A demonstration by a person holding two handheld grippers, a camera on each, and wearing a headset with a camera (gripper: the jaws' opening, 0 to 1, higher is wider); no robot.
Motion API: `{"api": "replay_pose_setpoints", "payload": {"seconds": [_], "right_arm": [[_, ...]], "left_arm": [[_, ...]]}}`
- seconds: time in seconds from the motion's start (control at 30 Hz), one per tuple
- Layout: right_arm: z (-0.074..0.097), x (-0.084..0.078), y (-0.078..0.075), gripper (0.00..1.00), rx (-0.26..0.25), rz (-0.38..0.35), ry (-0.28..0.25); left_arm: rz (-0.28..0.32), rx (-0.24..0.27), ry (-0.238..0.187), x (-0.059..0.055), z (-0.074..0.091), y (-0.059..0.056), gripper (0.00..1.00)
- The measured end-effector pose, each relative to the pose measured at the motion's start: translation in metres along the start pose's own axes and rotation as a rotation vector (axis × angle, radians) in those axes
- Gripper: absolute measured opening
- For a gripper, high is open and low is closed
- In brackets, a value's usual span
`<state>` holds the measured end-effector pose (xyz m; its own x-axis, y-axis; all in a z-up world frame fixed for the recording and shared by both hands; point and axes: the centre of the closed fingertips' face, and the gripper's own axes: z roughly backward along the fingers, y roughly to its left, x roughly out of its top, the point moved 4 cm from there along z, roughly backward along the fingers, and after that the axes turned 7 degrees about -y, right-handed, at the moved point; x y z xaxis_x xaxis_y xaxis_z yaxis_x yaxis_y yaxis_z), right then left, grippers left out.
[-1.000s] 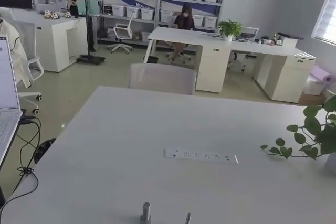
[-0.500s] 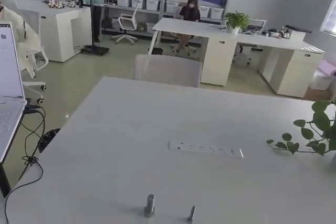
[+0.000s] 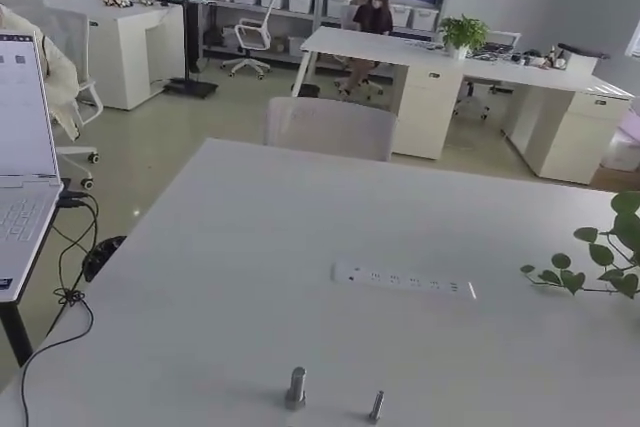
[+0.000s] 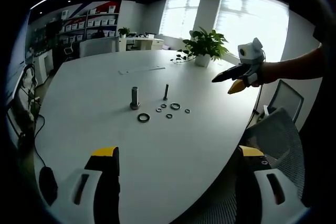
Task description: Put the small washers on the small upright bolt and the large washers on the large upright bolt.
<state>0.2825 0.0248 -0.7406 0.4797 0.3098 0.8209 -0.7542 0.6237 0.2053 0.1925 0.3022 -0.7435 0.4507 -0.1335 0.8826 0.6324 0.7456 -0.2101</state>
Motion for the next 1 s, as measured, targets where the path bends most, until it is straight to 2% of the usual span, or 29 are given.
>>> {"api": "replay_pose_setpoints", "payload": {"seconds": [0.23, 0.53, 0.57, 0.67, 0.87, 1.0], "right_arm": [[-0.015, 0.000, -0.012, 0.75, 0.008, 0.010, 0.046], [-0.034, 0.000, -0.019, 0.74, 0.023, 0.025, 0.093], [-0.036, -0.002, -0.020, 0.73, 0.022, 0.042, 0.122], [-0.042, 0.000, -0.022, 0.73, 0.026, 0.035, 0.118], [-0.055, 0.000, -0.029, 0.68, 0.026, 0.037, 0.156], [-0.064, 0.002, -0.033, 0.68, 0.032, 0.049, 0.180]], "left_arm": [[0.010, 0.003, 0.000, 0.000, -0.001, 0.005, 0.92], [0.015, 0.004, -0.004, 0.001, -0.003, 0.008, 0.94], [0.014, 0.003, -0.004, 0.001, -0.003, 0.008, 0.94], [0.012, 0.000, -0.005, 0.003, -0.003, 0.009, 0.93], [0.012, -0.003, -0.004, 0.003, -0.005, 0.011, 0.92], [0.011, -0.005, -0.004, 0.003, -0.005, 0.013, 0.92]]}}
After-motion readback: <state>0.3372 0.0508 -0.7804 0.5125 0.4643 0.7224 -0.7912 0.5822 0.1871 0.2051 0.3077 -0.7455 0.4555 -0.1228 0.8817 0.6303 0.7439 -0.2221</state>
